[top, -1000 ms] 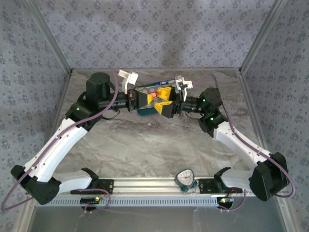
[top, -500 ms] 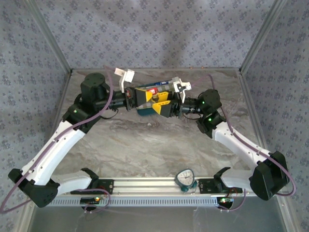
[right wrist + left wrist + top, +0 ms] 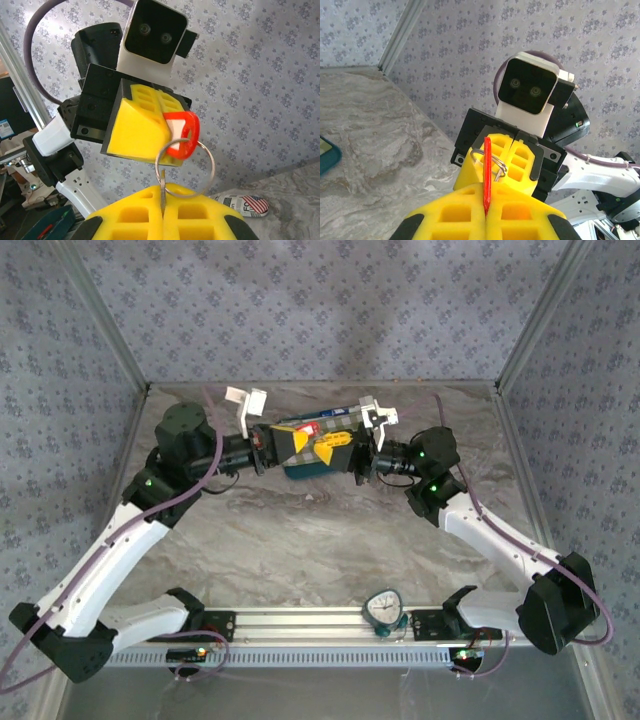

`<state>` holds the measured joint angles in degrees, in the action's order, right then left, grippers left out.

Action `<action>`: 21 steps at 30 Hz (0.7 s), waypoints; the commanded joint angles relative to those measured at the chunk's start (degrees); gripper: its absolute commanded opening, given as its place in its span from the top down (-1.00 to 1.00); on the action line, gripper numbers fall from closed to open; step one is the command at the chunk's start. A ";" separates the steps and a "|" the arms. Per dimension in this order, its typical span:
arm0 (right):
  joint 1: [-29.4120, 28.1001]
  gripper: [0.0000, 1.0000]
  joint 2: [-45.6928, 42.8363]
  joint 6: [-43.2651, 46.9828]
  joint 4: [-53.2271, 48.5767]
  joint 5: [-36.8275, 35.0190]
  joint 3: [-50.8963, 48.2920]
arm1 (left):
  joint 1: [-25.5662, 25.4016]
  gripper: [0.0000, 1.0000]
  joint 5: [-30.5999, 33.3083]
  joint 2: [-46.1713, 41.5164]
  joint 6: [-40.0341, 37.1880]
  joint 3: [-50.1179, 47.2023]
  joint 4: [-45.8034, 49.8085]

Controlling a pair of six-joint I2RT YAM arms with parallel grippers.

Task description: Remove the keys from the keyring

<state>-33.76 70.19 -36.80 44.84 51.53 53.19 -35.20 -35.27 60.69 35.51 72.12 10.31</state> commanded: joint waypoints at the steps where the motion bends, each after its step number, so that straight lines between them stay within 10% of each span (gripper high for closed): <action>1: 0.25 1.00 -0.92 0.10 0.18 -1.34 1.08 | 0.78 1.00 0.81 -2.29 0.35 -0.74 -3.01; 21: 0.09 1.00 -3.74 6.27 -13.74 -1.84 3.23 | 2.07 1.00 1.96 -5.12 0.69 -2.87 -3.89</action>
<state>-33.67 67.77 -32.49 34.35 49.25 54.65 -34.09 -34.85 57.43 35.68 69.17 10.22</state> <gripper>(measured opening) 0.052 0.052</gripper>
